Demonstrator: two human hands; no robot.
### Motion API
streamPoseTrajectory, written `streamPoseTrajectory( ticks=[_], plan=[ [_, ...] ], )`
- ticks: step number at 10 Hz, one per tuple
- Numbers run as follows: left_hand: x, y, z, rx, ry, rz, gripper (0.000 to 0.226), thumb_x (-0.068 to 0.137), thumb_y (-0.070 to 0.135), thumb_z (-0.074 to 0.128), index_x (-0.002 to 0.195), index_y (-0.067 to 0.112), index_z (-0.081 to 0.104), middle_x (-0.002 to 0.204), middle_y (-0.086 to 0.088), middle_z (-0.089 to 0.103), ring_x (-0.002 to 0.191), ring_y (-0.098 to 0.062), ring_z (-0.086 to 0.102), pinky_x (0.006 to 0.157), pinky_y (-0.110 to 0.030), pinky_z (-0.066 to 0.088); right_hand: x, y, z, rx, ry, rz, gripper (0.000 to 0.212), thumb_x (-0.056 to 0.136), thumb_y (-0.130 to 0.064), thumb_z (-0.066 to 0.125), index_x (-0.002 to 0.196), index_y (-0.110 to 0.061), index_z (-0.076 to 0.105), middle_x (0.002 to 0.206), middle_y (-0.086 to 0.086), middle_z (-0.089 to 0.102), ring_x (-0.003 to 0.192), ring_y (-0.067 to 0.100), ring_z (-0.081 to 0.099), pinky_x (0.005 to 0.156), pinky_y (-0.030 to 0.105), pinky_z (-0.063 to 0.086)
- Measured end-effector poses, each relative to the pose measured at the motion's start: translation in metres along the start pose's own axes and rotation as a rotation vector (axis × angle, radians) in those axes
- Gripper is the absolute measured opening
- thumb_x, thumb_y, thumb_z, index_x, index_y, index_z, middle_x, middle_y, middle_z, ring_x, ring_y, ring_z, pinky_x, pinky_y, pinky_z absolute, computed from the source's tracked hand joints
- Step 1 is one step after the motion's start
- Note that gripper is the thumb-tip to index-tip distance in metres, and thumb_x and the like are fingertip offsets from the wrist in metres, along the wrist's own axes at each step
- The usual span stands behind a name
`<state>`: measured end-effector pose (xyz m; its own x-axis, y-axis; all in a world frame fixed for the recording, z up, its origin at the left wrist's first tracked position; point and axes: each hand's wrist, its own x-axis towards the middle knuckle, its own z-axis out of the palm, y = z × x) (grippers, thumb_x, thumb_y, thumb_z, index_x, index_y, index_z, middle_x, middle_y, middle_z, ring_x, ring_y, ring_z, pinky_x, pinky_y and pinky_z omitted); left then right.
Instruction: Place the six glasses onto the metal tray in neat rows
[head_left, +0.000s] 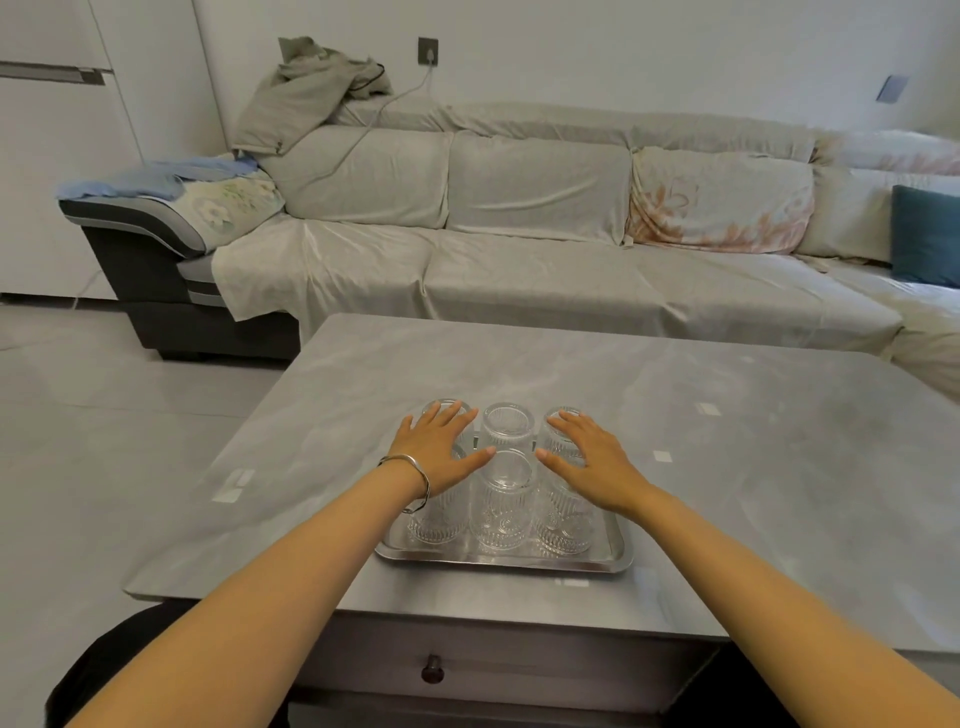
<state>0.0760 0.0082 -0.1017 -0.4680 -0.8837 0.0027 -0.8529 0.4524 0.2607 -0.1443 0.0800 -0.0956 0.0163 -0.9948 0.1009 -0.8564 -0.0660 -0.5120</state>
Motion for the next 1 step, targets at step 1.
streamPoseTrajectory(
  ticks=[1],
  plan=[
    [0.0012,0.0018,-0.0044,-0.001,0.0,-0.004,0.075,0.083,0.069,0.027,0.146,0.03,0.014,0.158,0.003,0.012,0.146,-0.021,0.006,0.117,-0.05,0.006,-0.0025,-0.0265,-0.0357,0.152,0.151,-0.045,0.057,0.091,-0.044,0.051,0.142,-0.024,0.035,0.155,-0.002,0.028,0.143,0.015,0.022,0.118,0.039,0.017]
  ],
)
